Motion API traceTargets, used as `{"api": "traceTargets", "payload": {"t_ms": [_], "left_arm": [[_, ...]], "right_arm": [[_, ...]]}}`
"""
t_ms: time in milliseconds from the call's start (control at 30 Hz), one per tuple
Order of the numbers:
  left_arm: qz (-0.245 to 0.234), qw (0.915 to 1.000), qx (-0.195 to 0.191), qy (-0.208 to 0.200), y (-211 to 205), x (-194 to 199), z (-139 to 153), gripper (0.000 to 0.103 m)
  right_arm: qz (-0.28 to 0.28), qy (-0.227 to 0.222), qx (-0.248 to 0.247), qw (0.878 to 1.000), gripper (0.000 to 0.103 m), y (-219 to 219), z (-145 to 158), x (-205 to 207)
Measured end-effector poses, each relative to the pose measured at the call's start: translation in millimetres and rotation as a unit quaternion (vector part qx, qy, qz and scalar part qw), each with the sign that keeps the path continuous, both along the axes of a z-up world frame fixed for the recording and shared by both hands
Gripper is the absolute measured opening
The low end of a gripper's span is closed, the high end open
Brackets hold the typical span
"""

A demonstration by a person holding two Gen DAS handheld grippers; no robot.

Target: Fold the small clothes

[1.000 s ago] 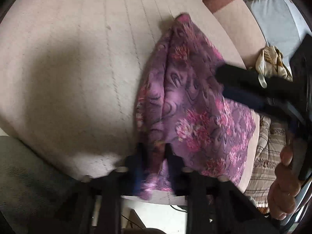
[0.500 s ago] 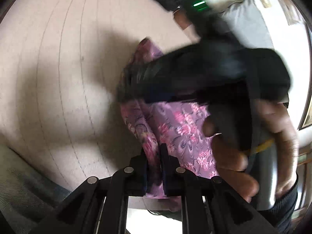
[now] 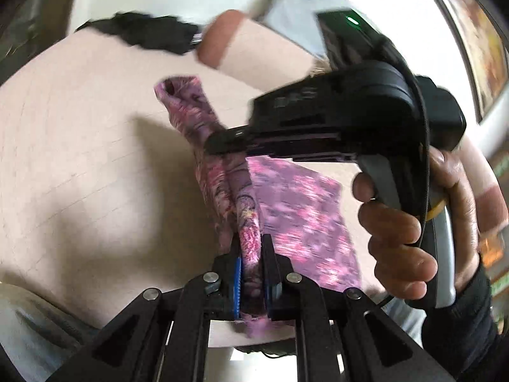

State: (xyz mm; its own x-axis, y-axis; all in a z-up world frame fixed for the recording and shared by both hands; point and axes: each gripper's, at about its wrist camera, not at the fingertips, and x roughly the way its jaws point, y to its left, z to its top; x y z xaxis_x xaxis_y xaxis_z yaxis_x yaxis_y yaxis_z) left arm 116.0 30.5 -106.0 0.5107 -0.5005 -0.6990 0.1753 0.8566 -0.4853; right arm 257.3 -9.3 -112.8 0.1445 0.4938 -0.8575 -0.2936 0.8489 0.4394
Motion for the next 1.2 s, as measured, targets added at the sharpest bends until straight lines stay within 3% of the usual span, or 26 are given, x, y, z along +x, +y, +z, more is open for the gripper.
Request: {"api": "traceTargets", "payload": {"t_ms": [133,300,433,567,733,867,967,1067,1167,1200], "left_arm": [[-0.061,0.9979,0.014,-0.019,-52.1,-11.2,31.6,0.008],[-0.143,0.9872,0.055,-0.045,-138.1,-18.9,54.1,0.006],[-0.188,0.9775,0.089,-0.035,-203.0,-13.2,41.3,0.006],[-0.213,0.9718,0.1,0.012,-240.2,5.9,12.5,0.005],[-0.232,0.9635,0.12,0.06,-280.1,21.3,-30.7,0.005],[-0.238,0.9573,0.128,0.102,-301.1,33.3,-66.1,0.005],[-0.242,0.9541,0.141,0.106,-308.2,34.5,-81.9,0.006],[-0.244,0.9544,0.116,0.126,-301.5,38.0,-81.8,0.018],[-0.245,0.9587,0.084,0.119,-275.0,37.3,-59.4,0.047],[-0.239,0.9621,0.077,0.107,-262.9,35.4,-49.2,0.065]], "right_arm": [[-0.053,-0.04,0.078,0.995,0.012,-89.3,30.9,-30.4],[-0.131,-0.076,0.161,0.975,0.012,-196.7,42.6,-72.2],[-0.191,-0.077,0.216,0.954,0.012,-266.1,19.0,-90.1],[-0.233,-0.061,0.253,0.937,0.011,-308.0,-13.6,-88.1],[-0.279,0.002,0.217,0.936,0.011,-341.2,-56.6,-79.5],[-0.317,0.065,0.128,0.937,0.01,-355.2,-91.7,-75.4],[-0.334,0.101,0.117,0.93,0.01,-364.6,-110.7,-75.1],[-0.351,0.132,0.117,0.919,0.013,-373.3,-127.0,-70.7],[-0.368,0.129,0.109,0.914,0.025,-381.7,-125.7,-74.2],[-0.378,0.117,0.11,0.912,0.036,-389.2,-119.4,-77.1]]}}
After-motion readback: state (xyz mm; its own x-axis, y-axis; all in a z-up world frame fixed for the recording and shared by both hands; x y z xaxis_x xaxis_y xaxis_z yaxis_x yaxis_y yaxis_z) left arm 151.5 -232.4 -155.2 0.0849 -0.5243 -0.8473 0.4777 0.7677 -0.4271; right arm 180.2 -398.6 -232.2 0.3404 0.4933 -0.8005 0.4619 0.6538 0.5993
